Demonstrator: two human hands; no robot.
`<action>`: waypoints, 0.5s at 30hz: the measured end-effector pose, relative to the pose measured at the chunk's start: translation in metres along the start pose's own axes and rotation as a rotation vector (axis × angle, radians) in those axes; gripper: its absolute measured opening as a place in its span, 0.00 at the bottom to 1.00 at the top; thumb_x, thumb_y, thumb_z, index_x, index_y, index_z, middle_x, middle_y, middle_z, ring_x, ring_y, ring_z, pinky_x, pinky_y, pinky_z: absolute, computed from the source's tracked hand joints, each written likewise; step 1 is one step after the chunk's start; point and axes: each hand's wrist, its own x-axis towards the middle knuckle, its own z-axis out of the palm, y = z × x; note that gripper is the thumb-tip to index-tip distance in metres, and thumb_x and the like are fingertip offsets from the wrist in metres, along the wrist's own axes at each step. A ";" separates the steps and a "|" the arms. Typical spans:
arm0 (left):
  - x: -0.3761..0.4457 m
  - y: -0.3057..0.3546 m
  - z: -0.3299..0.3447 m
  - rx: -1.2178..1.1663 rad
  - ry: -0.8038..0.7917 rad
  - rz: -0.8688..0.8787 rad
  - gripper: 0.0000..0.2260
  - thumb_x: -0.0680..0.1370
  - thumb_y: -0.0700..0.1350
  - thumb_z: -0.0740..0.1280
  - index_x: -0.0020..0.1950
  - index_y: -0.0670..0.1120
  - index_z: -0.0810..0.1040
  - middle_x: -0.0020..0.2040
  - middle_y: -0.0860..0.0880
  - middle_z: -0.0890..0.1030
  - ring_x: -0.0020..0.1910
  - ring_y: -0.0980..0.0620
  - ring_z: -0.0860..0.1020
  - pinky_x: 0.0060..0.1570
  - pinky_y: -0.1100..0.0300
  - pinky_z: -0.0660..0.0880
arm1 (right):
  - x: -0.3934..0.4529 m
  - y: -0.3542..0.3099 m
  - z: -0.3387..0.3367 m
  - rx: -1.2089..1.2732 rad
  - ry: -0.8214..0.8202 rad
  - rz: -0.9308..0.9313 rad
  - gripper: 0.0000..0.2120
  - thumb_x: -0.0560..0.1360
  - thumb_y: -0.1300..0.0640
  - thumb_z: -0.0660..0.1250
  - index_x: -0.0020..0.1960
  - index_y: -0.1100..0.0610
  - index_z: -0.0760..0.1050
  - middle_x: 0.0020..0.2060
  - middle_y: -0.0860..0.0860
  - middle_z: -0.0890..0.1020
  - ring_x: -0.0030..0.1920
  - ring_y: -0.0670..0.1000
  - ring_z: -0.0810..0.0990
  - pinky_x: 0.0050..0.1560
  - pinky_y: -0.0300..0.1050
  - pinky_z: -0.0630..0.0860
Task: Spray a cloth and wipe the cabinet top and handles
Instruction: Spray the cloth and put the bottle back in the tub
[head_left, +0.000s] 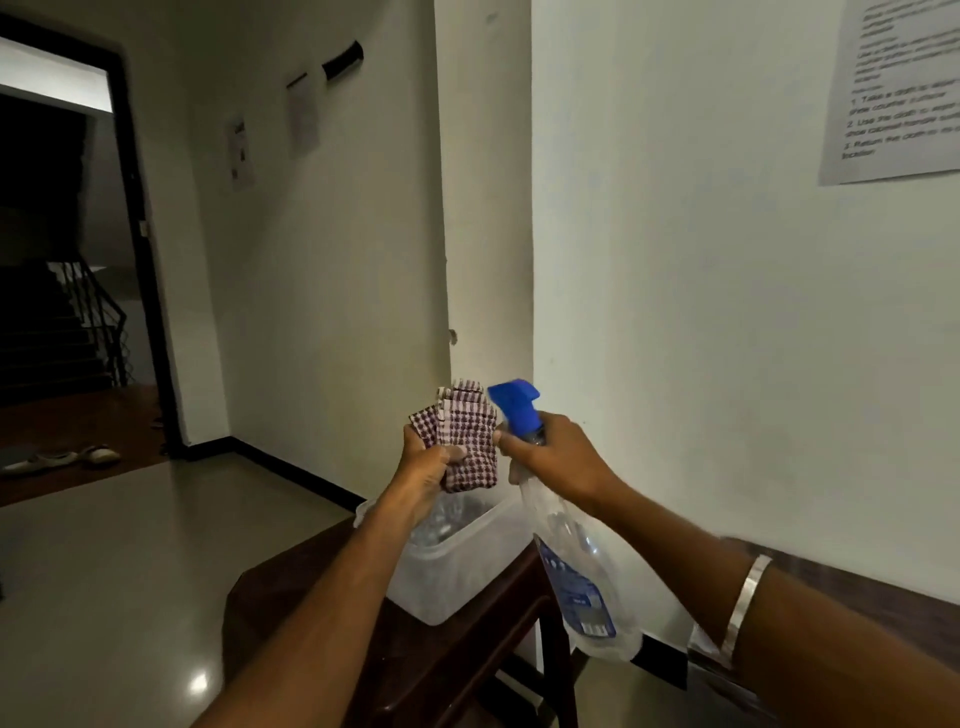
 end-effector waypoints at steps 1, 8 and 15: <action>-0.001 -0.002 0.003 -0.008 0.000 -0.006 0.29 0.71 0.27 0.65 0.67 0.47 0.63 0.60 0.44 0.77 0.55 0.43 0.79 0.51 0.45 0.80 | -0.001 0.002 0.003 -0.013 -0.003 0.002 0.11 0.76 0.49 0.67 0.47 0.56 0.75 0.36 0.53 0.79 0.35 0.47 0.75 0.38 0.36 0.71; -0.011 -0.007 0.021 -0.091 -0.054 -0.016 0.15 0.77 0.33 0.65 0.63 0.38 0.75 0.49 0.44 0.83 0.44 0.47 0.82 0.36 0.56 0.79 | -0.007 0.010 0.009 -0.004 0.022 0.011 0.07 0.77 0.52 0.66 0.45 0.55 0.73 0.33 0.48 0.75 0.32 0.44 0.72 0.34 0.29 0.69; -0.011 -0.006 0.026 -0.198 -0.002 -0.064 0.13 0.82 0.43 0.59 0.64 0.39 0.74 0.51 0.43 0.82 0.45 0.46 0.82 0.36 0.53 0.80 | -0.012 0.015 0.012 0.006 0.012 0.012 0.06 0.76 0.56 0.66 0.44 0.58 0.73 0.31 0.48 0.73 0.30 0.44 0.70 0.34 0.31 0.68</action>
